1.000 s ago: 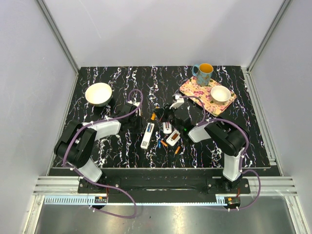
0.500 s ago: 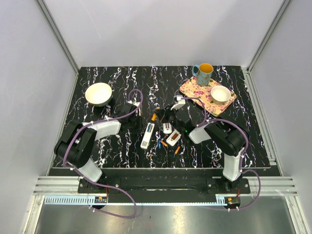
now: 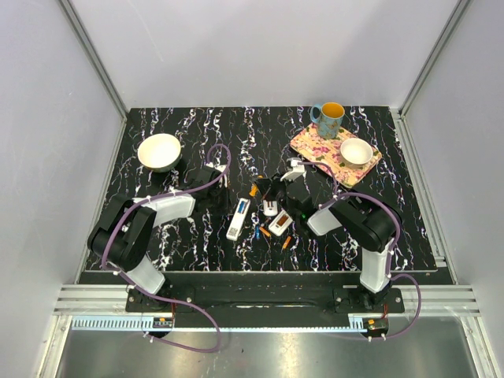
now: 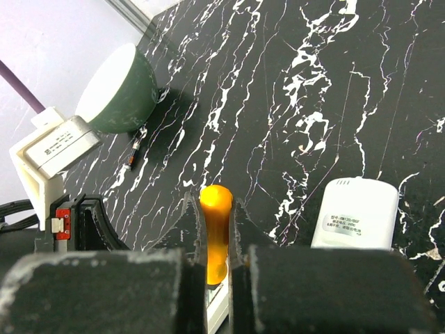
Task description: Unload the batteries from the remote control
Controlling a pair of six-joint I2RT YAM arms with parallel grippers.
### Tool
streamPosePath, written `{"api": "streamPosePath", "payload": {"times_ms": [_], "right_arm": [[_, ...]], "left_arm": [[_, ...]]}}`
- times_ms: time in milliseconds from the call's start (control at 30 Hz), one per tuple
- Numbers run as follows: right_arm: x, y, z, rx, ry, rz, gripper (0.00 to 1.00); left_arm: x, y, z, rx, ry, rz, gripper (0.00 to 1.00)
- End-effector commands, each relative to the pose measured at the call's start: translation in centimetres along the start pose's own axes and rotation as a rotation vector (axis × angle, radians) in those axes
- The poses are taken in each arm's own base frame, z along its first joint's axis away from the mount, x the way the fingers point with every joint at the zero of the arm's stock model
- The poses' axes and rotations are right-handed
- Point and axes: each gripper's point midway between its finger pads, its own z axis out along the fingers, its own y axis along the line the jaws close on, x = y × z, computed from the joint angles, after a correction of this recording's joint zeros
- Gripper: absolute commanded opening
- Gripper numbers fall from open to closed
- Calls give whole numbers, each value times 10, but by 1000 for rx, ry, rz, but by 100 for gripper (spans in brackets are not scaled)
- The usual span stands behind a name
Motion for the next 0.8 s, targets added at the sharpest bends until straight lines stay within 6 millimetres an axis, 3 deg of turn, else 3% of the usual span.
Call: {"api": "streamPosePath", "payload": {"times_ms": [0, 467, 767], "right_arm": [[-15, 3, 2, -18, -97, 38, 0], [-23, -20, 4, -4, -131, 188, 0], [-16, -19, 11, -25, -107, 271, 0]], "left_arm": [[13, 7, 4, -10, 35, -6, 0], [20, 9, 6, -9, 48, -13, 0], [26, 9, 7, -4, 53, -29, 0]]}}
